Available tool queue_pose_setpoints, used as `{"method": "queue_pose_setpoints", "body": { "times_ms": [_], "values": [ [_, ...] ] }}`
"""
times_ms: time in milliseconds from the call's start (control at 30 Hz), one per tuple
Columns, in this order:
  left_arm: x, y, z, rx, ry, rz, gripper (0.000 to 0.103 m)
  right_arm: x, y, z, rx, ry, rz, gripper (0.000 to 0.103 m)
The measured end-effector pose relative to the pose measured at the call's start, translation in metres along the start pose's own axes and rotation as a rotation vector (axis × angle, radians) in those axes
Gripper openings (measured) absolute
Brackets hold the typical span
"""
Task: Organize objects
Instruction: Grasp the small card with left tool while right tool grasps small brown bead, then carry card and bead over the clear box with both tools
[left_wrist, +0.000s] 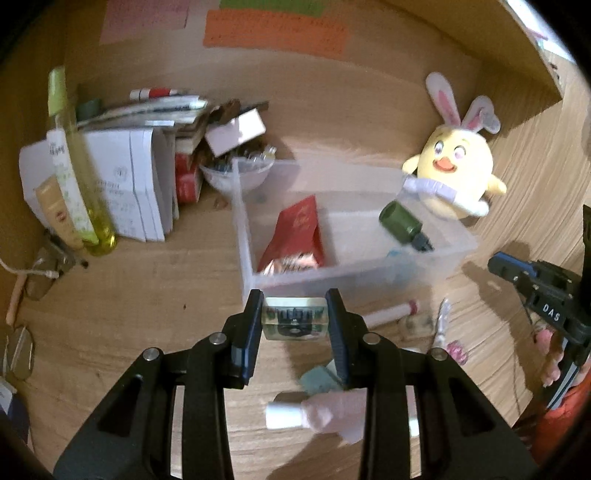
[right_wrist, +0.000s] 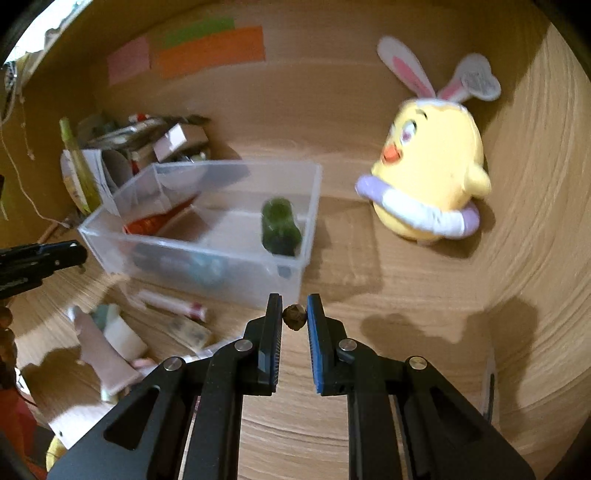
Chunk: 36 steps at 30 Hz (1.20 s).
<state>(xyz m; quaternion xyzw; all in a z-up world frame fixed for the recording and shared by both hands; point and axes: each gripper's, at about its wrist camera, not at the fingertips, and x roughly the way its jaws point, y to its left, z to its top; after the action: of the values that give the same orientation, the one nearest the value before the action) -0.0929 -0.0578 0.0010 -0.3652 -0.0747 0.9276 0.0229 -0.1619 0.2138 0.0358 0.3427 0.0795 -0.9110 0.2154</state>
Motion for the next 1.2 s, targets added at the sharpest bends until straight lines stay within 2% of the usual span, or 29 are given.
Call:
{"method": "queue_pose_setpoints", "body": {
  "times_ms": [300, 600, 700, 867, 1033, 1200],
  "values": [
    [-0.007, -0.011, 0.025, 0.016, -0.062, -0.018, 0.033, -0.005, 0.014, 0.021, -0.007, -0.053, 0.047, 0.012],
    [-0.003, -0.019, 0.046, 0.028, -0.087, -0.014, 0.033, 0.003, 0.024, 0.041, 0.004, -0.082, 0.095, 0.012],
    [-0.001, -0.023, 0.054, 0.044, -0.100, 0.008, 0.033, 0.006, 0.029, 0.048, -0.012, -0.087, 0.097, 0.012],
    [0.002, -0.028, 0.069, 0.054, -0.123, -0.003, 0.033, 0.012, 0.033, 0.059, -0.040, -0.092, 0.084, 0.012],
    [0.012, -0.036, 0.078, 0.065, -0.114, -0.019, 0.033, 0.023, 0.031, 0.068, -0.048, -0.082, 0.073, 0.012],
    [0.034, -0.040, 0.078, 0.077, -0.063, -0.021, 0.033, 0.042, 0.030, 0.070, -0.044, -0.047, 0.072, 0.012]
  ]
}}
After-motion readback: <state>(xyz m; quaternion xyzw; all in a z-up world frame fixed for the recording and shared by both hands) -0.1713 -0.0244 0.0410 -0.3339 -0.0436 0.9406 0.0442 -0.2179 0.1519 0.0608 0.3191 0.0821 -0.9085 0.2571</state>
